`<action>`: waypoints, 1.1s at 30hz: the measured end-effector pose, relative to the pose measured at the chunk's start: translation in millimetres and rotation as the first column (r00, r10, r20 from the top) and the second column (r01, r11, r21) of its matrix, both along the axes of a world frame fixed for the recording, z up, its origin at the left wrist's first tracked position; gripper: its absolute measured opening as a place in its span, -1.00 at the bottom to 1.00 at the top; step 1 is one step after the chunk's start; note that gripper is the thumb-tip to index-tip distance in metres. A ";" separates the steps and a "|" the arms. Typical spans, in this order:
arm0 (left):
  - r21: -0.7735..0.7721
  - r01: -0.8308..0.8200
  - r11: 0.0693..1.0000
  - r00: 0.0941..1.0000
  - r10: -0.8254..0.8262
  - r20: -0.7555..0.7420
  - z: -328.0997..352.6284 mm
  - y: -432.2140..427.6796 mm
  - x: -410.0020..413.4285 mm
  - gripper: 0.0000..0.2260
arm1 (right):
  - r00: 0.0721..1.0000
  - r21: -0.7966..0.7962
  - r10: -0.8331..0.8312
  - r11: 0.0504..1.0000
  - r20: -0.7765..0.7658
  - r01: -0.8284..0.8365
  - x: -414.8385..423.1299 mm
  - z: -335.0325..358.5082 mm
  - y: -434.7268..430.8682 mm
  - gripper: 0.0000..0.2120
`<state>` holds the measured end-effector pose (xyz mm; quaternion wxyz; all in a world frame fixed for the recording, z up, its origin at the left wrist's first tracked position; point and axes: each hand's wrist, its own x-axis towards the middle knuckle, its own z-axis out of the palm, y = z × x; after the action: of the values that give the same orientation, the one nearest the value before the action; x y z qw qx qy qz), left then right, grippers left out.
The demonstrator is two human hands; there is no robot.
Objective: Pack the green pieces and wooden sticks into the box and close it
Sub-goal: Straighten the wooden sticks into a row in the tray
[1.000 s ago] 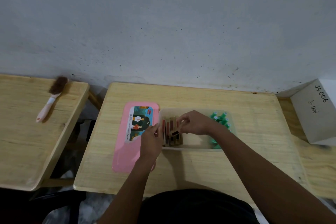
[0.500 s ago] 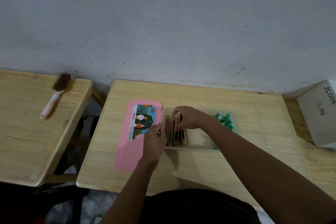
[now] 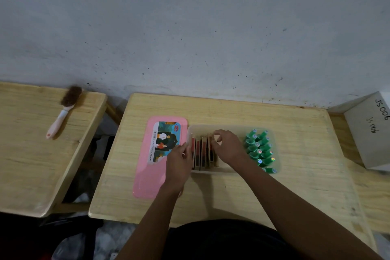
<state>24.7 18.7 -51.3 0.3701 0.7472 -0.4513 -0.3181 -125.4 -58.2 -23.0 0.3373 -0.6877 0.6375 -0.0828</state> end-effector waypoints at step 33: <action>0.020 -0.007 1.000 1.000 0.007 0.009 6.0 0.7 -1.9 -0.80 | 0.963 0.325 -0.244 0.925 0.117 0.195 -8.3 -17.2 12.3 -0.68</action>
<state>22.8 19.5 -45.2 0.3617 0.7538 -0.4472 -0.3177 -133.8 -46.0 -40.2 0.4783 -0.5415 0.6877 -0.0721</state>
